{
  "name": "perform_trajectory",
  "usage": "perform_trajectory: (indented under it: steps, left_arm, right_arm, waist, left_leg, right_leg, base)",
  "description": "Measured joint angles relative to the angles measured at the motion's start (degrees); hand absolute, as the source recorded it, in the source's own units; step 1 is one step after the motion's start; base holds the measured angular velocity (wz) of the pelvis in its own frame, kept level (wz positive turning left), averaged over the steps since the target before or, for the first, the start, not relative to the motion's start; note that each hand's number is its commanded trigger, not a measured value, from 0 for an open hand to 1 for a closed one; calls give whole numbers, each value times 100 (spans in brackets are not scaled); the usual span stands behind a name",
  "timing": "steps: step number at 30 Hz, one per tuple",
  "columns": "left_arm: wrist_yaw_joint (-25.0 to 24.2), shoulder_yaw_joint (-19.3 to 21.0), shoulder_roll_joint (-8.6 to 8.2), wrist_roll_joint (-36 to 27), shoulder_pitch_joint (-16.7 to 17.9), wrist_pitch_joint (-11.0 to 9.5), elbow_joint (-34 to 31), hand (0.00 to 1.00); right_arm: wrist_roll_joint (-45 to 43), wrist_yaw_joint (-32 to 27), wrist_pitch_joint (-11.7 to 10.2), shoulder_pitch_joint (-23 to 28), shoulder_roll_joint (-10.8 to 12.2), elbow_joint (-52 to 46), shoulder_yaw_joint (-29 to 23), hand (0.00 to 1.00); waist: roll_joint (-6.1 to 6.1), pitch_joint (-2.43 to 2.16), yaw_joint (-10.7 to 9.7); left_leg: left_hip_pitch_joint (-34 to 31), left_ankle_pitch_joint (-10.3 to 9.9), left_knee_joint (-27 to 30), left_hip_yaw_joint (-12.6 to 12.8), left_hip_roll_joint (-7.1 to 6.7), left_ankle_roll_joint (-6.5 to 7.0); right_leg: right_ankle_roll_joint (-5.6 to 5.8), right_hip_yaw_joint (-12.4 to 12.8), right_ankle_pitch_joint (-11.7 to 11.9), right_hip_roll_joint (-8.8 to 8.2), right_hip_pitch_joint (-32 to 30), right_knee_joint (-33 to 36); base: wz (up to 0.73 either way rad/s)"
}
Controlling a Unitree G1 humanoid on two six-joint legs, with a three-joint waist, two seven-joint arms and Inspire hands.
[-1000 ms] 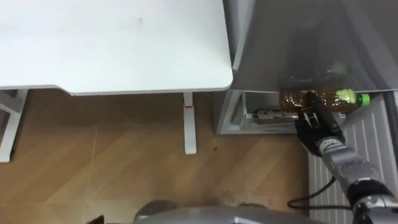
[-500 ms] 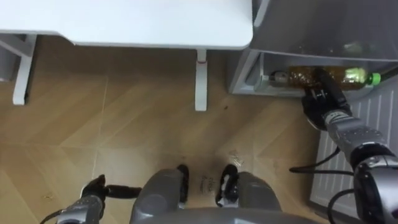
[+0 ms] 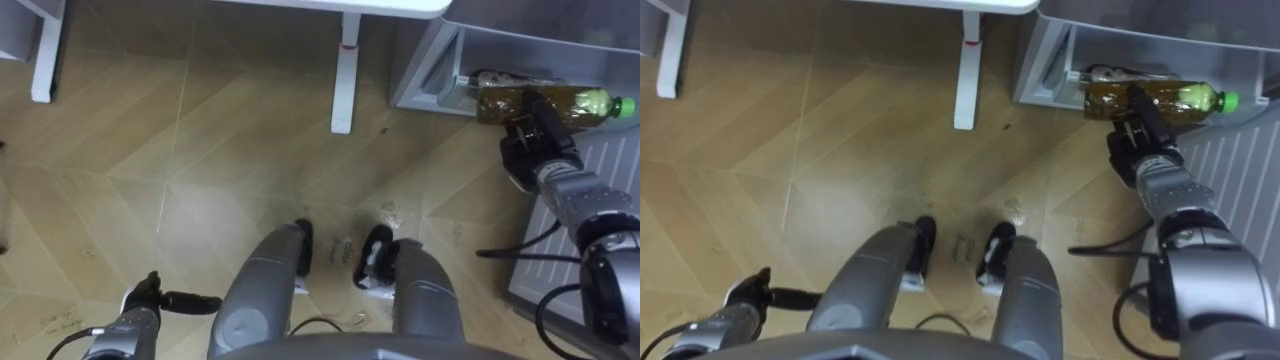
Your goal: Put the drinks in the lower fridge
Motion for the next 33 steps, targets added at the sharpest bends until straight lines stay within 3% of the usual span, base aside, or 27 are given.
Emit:
perform_trajectory:
  steps: [10,20,21,22,23,33]
  left_arm:
    - [2,-26,2,-115,160,-28,-154,0]
    - [-4,-125,12,-247,229,-137,-177,0]
    - [-4,-125,12,-249,231,-154,-181,0]
    - [-5,-125,12,-250,231,-180,-181,0]
    - [-5,-126,12,-254,231,-191,-181,0]
    - [-6,-141,42,-460,246,-265,-181,0]
  right_arm:
    - [-11,-457,-16,-623,-561,-125,1,100]
    - [-103,-602,-80,-805,-699,-275,55,100]
    - [-104,-605,-80,-805,-710,-278,55,60]
    - [-103,-605,-80,-805,-710,-278,55,38]
    - [-102,-605,-80,-805,-710,-278,55,0]
    - [-96,-616,-80,-806,-710,-366,55,0]
  waist:
    - [16,0,105]
    - [13,1,110]
    - [13,1,105]
    - [12,1,102]
    - [11,2,102]
    - [1,8,109]
  left_leg:
    - [-270,-24,150,21,1,-18]
    - [-264,-40,116,88,25,-4]
    - [-264,-43,116,89,23,-2]
    - [-264,-45,117,91,21,1]
    - [-264,-46,118,94,21,2]
    - [-262,-57,141,101,20,16]
  right_leg:
    - [-41,-59,-38,-79,-271,175]
    - [-99,0,-42,-48,-300,169]
    - [-94,5,-40,-46,-299,169]
    - [-91,11,-40,-45,-300,169]
    - [-89,15,-39,-45,-300,169]
    - [-54,75,-32,-7,-299,167]
  base:
    - [1]
    - [-1]
    - [0]
    - [0]
    - [0]
    - [0]
